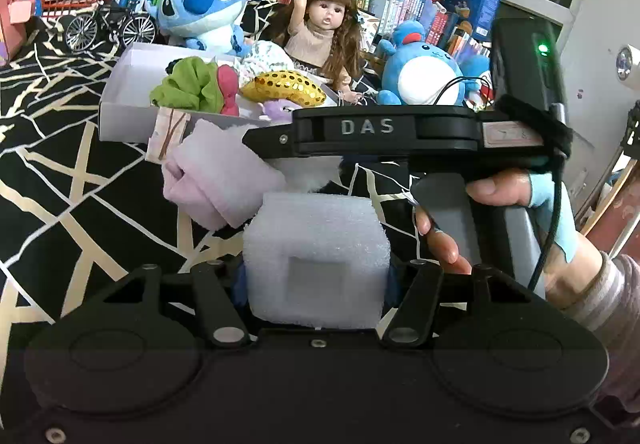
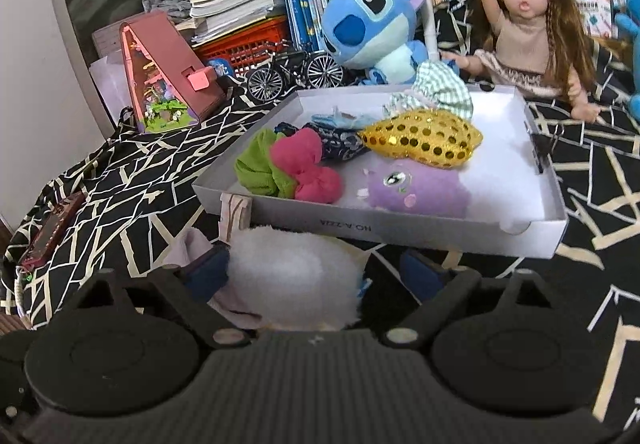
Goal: Organize soft objects
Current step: 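Grasp the white fluffy plush with the right tool while the left grasps the white foam block, then carry the fluffy plush and foam block with both tools over the white box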
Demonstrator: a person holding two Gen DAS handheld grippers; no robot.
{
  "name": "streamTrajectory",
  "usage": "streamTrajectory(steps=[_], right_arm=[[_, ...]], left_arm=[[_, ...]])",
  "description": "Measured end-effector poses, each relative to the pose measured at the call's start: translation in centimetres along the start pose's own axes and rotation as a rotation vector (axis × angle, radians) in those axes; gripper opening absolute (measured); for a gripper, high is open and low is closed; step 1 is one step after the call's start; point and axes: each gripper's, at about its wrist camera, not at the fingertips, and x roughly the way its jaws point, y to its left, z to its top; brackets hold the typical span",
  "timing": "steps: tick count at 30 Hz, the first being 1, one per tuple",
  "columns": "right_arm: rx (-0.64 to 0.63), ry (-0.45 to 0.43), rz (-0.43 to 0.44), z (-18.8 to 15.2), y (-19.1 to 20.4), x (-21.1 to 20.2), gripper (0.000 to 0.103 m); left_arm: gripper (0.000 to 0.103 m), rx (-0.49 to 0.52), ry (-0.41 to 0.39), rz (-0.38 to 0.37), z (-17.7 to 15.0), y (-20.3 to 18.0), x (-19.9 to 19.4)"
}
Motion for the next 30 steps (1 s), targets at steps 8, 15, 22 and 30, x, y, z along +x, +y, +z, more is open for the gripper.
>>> streamTrajectory(steps=[8, 15, 22, 30], right_arm=[[0.048, 0.024, 0.026, 0.1, -0.1, 0.8, 0.085], [0.066, 0.008, 0.037, 0.2, 0.3, 0.4, 0.066], [0.018, -0.038, 0.002, 0.2, 1.0, -1.0, 0.065], [0.044, -0.104, -0.005, 1.1, 0.2, -3.0, 0.065]], left_arm=[[0.057, 0.011, -0.005, 0.004, 0.0, 0.0, -0.3], [0.057, 0.043, -0.027, 0.011, 0.2, -0.5, -0.8], [0.057, 0.100, -0.074, 0.023, 0.4, -1.2, -1.6], [0.056, 0.102, -0.099, 0.022, 1.1, -1.2, -2.2]])
